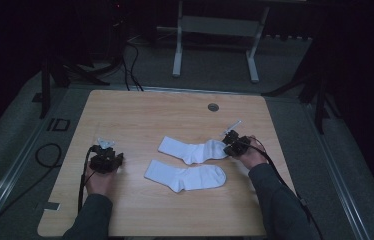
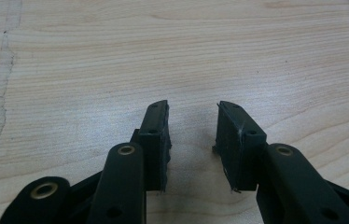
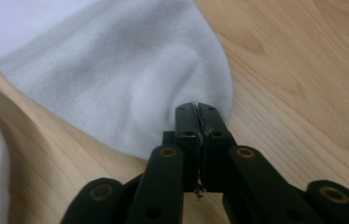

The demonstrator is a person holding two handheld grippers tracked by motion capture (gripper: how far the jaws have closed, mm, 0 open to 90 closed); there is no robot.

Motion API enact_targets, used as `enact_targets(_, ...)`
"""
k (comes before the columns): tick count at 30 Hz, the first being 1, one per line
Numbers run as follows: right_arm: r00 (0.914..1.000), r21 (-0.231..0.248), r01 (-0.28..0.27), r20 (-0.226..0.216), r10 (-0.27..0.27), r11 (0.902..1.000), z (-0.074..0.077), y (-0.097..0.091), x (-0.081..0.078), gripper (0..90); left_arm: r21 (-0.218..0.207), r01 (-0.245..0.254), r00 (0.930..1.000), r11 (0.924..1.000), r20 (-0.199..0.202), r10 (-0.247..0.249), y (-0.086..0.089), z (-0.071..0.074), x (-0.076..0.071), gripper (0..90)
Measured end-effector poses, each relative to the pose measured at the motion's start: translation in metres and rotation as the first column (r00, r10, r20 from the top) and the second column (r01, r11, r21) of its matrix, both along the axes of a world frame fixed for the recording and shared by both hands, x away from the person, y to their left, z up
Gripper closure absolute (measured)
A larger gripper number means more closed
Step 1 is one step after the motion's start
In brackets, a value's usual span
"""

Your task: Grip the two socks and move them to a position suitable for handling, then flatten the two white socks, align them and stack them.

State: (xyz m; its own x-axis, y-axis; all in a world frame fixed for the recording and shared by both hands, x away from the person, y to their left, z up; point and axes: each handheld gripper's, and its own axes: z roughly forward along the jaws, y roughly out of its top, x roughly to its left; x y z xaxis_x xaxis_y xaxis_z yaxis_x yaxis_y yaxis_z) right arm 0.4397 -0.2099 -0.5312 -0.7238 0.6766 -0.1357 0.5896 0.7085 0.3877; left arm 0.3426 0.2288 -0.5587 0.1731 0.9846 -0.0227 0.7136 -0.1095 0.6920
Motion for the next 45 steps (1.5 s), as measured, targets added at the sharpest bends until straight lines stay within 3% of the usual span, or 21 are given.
enact_targets(6, 0.9998, -0.047, -0.019, -0.012, 0.018, 0.9987, 0.002, -0.004, -0.002, 80.0, -0.001, 0.002, 1.0000, 1.0000, 0.000, -0.002, 0.000, 0.000, 0.000, 64.0)
enact_targets(14, 0.9989, -0.067, -0.020, -0.042, 0.018, 0.9976, 0.004, -0.010, -0.002, 69.4, -0.004, 0.004, 1.0000, 1.0000, 0.003, -0.004, 0.000, 0.000, 0.000, 63.3)
enact_targets(19, 0.9987, -0.039, -0.017, -0.048, 0.016, 0.9991, 0.010, -0.010, -0.003, 61.9, 0.000, 0.007, 1.0000, 1.0000, 0.002, -0.007, -0.001, 0.000, -0.001, 62.5)
enact_targets(22, 0.9979, 0.000, -0.059, -0.026, 0.059, 0.9982, 0.024, -0.001, -0.005, 58.6, -0.001, 0.007, 1.0000, 1.0000, 0.002, -0.007, -0.001, 0.000, -0.001, 62.0)
enact_targets(32, 0.9841, 0.011, -0.177, 0.019, 0.176, 0.9842, 0.047, 0.042, -0.001, 57.1, 0.005, 0.015, 0.9999, 0.9999, 0.000, -0.015, -0.002, 0.000, -0.001, 60.1)
enact_targets(42, 0.9673, 0.037, -0.254, 0.017, 0.253, 0.9666, 0.050, 0.080, 0.001, 58.4, 0.015, 0.020, 0.9998, 0.9997, 0.001, -0.020, -0.003, 0.000, -0.001, 58.9)
enact_targets(45, 0.9521, 0.018, -0.306, 0.012, 0.305, 0.9520, 0.043, 0.096, 0.001, 58.3, 0.015, 0.021, 0.9998, 0.9997, 0.001, -0.021, -0.003, 0.000, -0.001, 58.8)
